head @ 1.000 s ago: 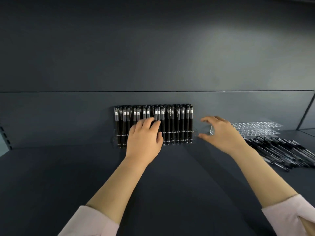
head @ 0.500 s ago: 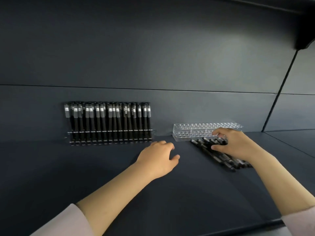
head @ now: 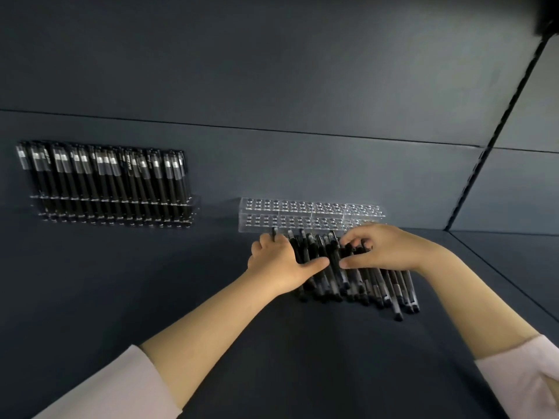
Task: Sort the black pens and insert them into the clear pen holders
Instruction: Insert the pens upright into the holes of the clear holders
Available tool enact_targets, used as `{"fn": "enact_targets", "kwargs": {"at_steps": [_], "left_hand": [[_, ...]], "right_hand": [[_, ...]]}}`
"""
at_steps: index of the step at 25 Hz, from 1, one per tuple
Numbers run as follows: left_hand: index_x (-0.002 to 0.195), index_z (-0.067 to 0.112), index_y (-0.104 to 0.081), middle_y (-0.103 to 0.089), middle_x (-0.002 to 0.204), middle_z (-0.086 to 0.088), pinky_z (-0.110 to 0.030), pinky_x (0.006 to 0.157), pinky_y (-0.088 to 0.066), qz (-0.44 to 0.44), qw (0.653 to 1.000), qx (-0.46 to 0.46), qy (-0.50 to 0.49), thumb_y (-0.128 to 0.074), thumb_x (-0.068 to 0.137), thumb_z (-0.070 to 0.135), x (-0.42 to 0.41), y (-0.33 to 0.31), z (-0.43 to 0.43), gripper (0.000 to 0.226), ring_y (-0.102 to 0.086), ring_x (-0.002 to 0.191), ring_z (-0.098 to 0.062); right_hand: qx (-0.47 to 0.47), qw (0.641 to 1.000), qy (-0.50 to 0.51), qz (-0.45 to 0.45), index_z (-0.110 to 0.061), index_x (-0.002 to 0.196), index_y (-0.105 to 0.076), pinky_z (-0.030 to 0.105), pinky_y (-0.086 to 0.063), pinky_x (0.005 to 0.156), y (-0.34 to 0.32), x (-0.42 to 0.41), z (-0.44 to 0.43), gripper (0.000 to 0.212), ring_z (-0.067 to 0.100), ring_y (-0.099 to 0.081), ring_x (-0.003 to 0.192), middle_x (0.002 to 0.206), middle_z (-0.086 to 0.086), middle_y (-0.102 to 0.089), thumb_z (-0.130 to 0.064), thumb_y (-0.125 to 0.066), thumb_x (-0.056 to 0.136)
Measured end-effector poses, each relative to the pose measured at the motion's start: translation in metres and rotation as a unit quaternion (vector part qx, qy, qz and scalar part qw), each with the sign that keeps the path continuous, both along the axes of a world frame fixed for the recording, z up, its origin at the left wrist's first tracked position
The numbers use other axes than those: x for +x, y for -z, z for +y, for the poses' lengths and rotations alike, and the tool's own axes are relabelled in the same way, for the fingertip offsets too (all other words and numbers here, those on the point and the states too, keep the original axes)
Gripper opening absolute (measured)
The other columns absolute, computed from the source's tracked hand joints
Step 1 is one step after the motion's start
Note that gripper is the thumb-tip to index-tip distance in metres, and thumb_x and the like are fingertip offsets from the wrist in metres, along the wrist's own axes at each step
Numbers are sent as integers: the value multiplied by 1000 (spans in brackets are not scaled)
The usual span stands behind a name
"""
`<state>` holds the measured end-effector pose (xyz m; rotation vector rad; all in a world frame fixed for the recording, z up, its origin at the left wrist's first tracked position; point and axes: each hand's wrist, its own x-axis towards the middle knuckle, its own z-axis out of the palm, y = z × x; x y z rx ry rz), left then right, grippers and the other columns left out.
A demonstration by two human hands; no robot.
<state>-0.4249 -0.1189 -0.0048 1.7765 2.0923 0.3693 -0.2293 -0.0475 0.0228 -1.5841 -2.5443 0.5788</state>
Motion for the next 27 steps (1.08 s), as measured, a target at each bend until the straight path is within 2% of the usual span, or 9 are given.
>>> {"fn": "enact_targets", "kwargs": {"at_steps": [5, 8, 12, 14, 18, 24, 27], "left_hand": [[147, 5, -19, -24, 148, -11, -38, 107, -31, 13, 998, -17, -62, -53, 76, 77, 14, 2, 12, 107, -24, 138, -30], [148, 5, -17, -21, 150, -9, -37, 108, -30, 6, 998, -19, -64, -55, 78, 73, 13, 3, 13, 105, -21, 140, -28], [151, 7, -13, -17, 154, -6, -37, 108, -30, -32, 997, -27, -64, -60, 82, 62, 5, 2, 9, 100, -16, 143, -26], [151, 8, -13, -17, 154, -7, -37, 109, -29, -36, 997, -26, -70, -60, 82, 62, 6, 3, 8, 100, -16, 143, -26], [149, 6, -15, -19, 152, -8, -37, 110, -29, -15, 997, -21, -76, -59, 81, 66, 11, 3, 8, 101, -19, 141, -27], [150, 8, -15, -20, 152, -7, -35, 104, -33, -68, 994, -30, -78, -63, 87, 45, 3, -1, 8, 88, -21, 140, -26], [148, 9, -21, -30, 147, -6, -35, 102, -38, -103, 990, -30, -88, -66, 87, 38, -2, -2, 8, 81, -30, 136, -26]], "right_hand": [[-4, 998, -44, 44, -37, 119, -60, 27, -41, 99, 13, 6, 13, 53, 6, -47, 112, 118, -13, -49, -57, -74, 71], [-15, 997, -53, 54, -39, 121, -58, 24, -38, 94, 14, 9, 16, 53, 5, -45, 113, 121, -16, -46, -57, -72, 73], [-14, 995, -59, 76, -37, 119, -60, 15, -38, 80, 14, 12, 18, 45, 0, -48, 103, 115, -14, -49, -53, -69, 78], [-11, 995, -57, 79, -36, 118, -61, 14, -39, 78, 14, 11, 19, 41, -1, -48, 102, 112, -13, -51, -52, -67, 81], [-5, 996, -56, 74, -36, 119, -61, 19, -37, 86, 14, 12, 20, 40, 1, -48, 104, 111, -13, -52, -53, -64, 83], [-4, 996, -57, 73, -35, 119, -61, 26, -41, 96, 14, 12, 21, 41, 5, -50, 108, 112, -14, -53, -54, -63, 83], [2, 996, -57, 69, -35, 119, -61, 29, -42, 99, 16, 12, 21, 41, 6, -51, 109, 112, -14, -54, -55, -62, 84]]}}
